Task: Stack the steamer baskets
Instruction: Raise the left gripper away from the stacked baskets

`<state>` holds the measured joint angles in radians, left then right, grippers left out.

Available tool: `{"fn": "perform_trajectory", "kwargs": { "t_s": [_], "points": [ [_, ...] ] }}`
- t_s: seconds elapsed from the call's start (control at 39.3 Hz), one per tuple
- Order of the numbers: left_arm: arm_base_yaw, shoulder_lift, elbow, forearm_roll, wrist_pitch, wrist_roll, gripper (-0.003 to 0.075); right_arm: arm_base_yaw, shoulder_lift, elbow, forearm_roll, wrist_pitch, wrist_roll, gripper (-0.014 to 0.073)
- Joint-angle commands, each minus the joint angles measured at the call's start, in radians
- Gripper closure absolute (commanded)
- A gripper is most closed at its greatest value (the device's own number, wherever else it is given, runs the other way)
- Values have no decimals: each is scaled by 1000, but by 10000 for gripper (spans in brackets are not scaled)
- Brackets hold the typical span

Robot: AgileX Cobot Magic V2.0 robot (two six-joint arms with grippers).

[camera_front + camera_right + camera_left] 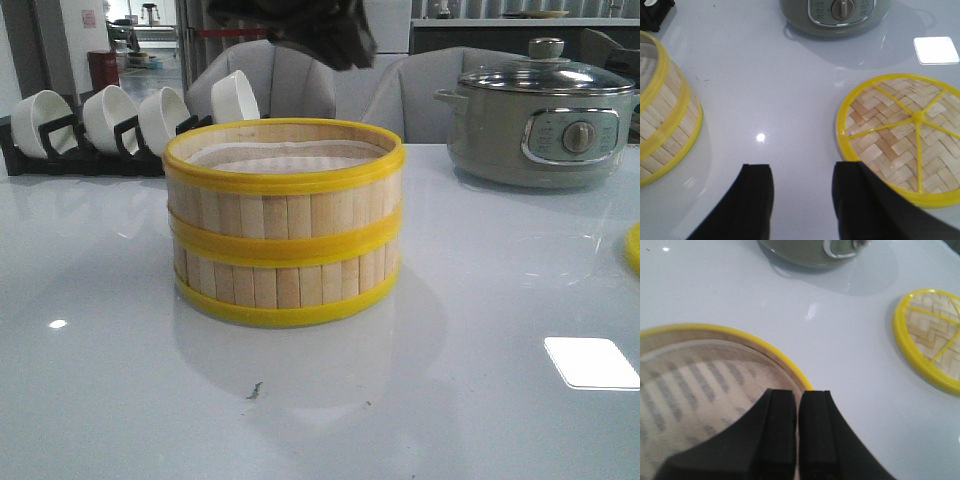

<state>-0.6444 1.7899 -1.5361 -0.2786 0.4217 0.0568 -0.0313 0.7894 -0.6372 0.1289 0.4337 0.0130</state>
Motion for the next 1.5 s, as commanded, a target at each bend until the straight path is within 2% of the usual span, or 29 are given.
{"fn": "perform_trajectory", "kwargs": {
  "t_s": [0.0, 0.31, 0.59, 1.17, 1.27, 1.48],
  "points": [
    [69, -114, -35, -6, -44, 1, 624, -6, -4, -40, -1, -82, -13, 202],
    [334, -336, -14, 54, 16, 1, 623, -6, -4, -40, -1, -81, -13, 202],
    [535, -613, 186, 54, -1, 1, 623, -6, -4, -40, -1, -81, -13, 202],
    [555, -1233, 935, 106, -152, 1, 623, 0, -4, -40, 7, -69, -13, 202],
    [555, -1289, 1006, 107, -166, 2, 623, 0, -4, -40, 8, -54, -13, 202],
    [555, -1315, 1045, 154, -162, 2, 623, 0, -4, -40, 8, -40, -13, 202]
  ]
}}
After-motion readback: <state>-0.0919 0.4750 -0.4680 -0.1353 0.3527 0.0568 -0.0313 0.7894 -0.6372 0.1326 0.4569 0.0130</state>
